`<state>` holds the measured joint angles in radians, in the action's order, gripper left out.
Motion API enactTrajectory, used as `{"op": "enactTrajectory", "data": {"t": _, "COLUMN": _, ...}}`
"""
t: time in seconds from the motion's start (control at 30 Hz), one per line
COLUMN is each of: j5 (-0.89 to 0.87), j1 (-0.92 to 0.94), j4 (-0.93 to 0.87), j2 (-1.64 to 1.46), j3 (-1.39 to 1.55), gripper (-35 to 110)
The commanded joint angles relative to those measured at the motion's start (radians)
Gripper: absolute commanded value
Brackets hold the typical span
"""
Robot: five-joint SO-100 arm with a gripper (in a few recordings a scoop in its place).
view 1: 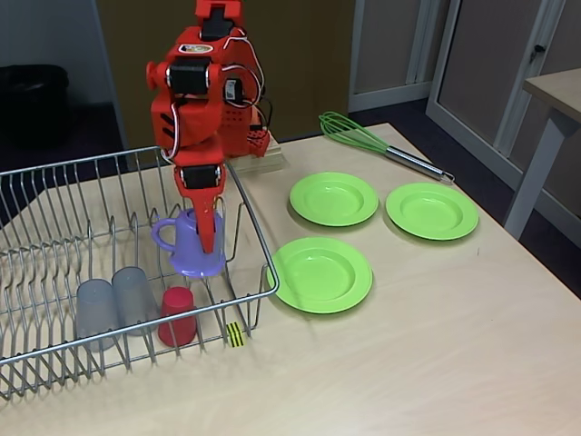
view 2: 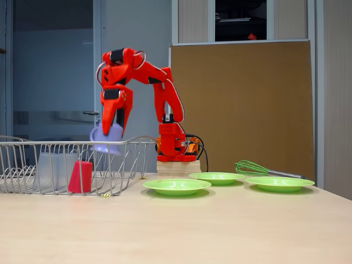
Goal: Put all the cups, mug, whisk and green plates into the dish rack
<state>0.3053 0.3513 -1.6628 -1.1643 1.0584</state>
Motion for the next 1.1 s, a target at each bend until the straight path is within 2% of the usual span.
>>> {"op": "enactTrajectory", "data": {"t": 0.0, "j5": 0.008, "j1": 0.002, "j4": 0.006, "j2": 0.041, "j3": -0.054, "gripper": 23}}
{"op": "enactTrajectory", "data": {"t": 0.53, "j5": 0.018, "j1": -0.040, "j4": 0.014, "j2": 0.229, "j3": -0.181, "gripper": 27}}
{"op": "enactTrajectory", "data": {"t": 0.9, "j5": 0.023, "j1": -0.072, "j4": -0.009, "j2": 0.385, "j3": -0.365, "gripper": 27}}
{"op": "enactTrajectory", "data": {"t": 1.07, "j5": 0.035, "j1": -0.080, "j4": -0.025, "j2": 0.454, "j3": -0.453, "gripper": 32}}
